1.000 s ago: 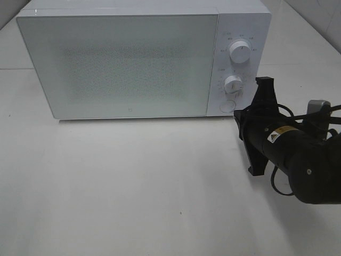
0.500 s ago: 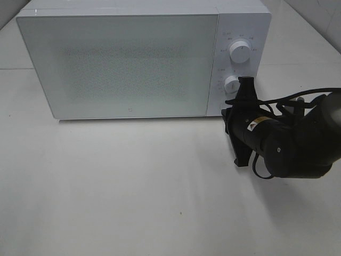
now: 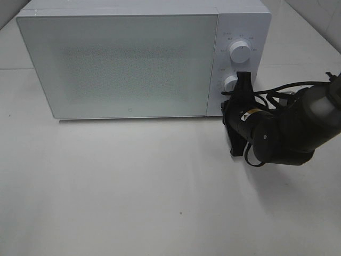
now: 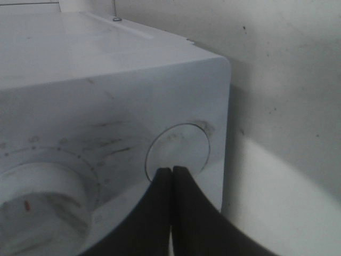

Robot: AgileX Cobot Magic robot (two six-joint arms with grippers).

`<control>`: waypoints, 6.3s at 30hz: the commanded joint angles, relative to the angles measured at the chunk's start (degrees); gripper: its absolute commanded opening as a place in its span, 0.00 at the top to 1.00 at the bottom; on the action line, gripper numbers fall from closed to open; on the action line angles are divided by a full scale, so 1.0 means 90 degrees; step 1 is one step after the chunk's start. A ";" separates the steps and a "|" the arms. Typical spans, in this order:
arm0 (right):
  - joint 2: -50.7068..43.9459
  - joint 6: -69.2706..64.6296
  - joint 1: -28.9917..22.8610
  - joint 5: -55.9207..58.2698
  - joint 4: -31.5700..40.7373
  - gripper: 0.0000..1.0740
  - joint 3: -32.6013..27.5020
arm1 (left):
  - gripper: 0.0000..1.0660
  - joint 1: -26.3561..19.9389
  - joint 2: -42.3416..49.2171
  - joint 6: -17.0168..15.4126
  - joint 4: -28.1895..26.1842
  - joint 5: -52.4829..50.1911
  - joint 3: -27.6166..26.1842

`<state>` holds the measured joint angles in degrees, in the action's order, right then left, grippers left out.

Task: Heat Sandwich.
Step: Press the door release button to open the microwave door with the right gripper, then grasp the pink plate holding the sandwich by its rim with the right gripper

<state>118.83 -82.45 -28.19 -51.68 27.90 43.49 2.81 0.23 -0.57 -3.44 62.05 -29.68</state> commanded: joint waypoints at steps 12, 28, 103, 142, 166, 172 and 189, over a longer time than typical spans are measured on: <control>0.0153 0.0541 0.0095 -0.0013 0.0401 1.00 0.0216 | 0.06 -0.0025 0.0108 0.0000 -0.0057 -0.0083 0.0006; 0.0293 0.0732 0.0095 -0.0987 0.0401 1.00 0.0522 | 0.06 -0.0025 0.0108 0.0000 -0.0057 -0.0083 0.0006; -0.1515 0.1865 0.0019 0.1681 0.0127 0.99 -0.0738 | 0.06 -0.0025 0.0108 0.0006 -0.0057 -0.0083 0.0006; -0.4132 0.7378 0.0025 0.8422 -0.2031 0.87 0.0166 | 0.06 -0.0025 0.0108 0.0006 -0.0057 -0.0083 0.0006; -0.4132 1.6508 0.0025 0.9358 -0.2273 0.80 0.0458 | 0.06 -0.0025 0.0108 0.0006 -0.0057 -0.0083 0.0006; -0.4132 1.6527 0.0025 0.9263 -0.2419 0.52 0.0458 | 0.06 -0.0025 0.0108 0.0006 -0.0057 -0.0083 0.0006; -0.3998 1.6520 0.0019 0.9161 -0.3489 0.16 0.0592 | 0.06 -0.0025 0.0108 0.0006 -0.0057 -0.0083 0.0006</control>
<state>82.62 65.60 -27.79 31.34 -1.95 48.07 2.81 0.23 -0.57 -3.44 62.05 -29.68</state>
